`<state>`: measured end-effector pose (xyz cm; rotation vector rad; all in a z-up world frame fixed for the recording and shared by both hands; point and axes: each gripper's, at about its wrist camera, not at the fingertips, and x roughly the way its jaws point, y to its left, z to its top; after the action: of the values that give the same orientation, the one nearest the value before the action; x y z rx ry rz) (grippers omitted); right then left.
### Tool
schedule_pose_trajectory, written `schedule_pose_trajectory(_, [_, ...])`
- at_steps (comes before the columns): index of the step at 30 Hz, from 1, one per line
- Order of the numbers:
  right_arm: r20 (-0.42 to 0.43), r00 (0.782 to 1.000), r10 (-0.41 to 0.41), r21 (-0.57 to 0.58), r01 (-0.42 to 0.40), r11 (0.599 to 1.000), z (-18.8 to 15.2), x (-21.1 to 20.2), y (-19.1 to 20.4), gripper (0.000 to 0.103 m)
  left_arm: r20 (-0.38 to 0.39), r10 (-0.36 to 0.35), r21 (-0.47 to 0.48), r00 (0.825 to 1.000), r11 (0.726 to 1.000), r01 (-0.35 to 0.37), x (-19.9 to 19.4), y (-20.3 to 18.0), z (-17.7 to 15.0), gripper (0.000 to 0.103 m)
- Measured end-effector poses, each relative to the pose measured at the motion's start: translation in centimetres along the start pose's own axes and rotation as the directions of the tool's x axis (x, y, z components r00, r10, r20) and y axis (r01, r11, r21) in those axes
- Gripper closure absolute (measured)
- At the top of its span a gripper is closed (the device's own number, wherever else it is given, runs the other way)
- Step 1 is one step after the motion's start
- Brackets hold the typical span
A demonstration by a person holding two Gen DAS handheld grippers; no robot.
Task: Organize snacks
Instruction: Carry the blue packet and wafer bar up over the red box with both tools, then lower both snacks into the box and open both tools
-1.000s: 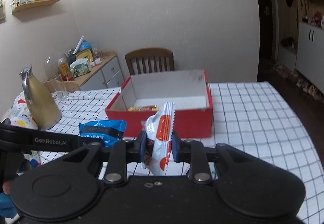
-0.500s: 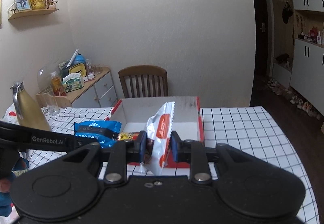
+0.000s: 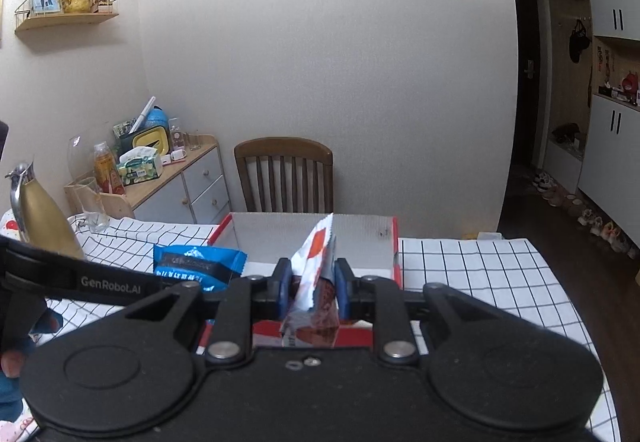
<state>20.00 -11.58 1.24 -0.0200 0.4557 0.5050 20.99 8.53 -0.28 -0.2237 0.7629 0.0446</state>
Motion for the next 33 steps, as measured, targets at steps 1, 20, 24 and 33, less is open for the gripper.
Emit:
schedule_pose_trajectory(1, [-0.001, 1.000, -0.002, 0.002, 0.002, 1.000, 0.3, 0.4, -0.1, 0.082, -0.002, 0.004, 0.000, 1.000, 1.000, -0.004, 0.3, 0.1, 0.3, 0.059])
schedule_pose_trajectory(20, [-0.039, 0.999, -0.035, 0.022, 0.036, 0.999, 2.0, 8.2, -2.2, 0.082, -0.051, 0.076, 0.040, 0.996, 0.996, -0.074, 7.1, 1.0, 4.4, 0.059])
schedule_pose_trajectory(24, [-0.070, 0.996, -0.050, 0.031, 0.053, 0.998, 1.7, 10.0, -2.7, 0.083, -0.063, 0.093, 0.054, 0.994, 0.994, -0.090, 8.6, 1.1, 4.8, 0.059])
schedule_pose_trajectory(33, [-0.137, 0.987, -0.080, -0.005, 0.081, 0.997, 0.7, 13.6, -2.2, 0.098, -0.123, 0.128, 0.069, 0.984, 0.990, -0.120, 12.0, 1.2, 5.1, 0.059])
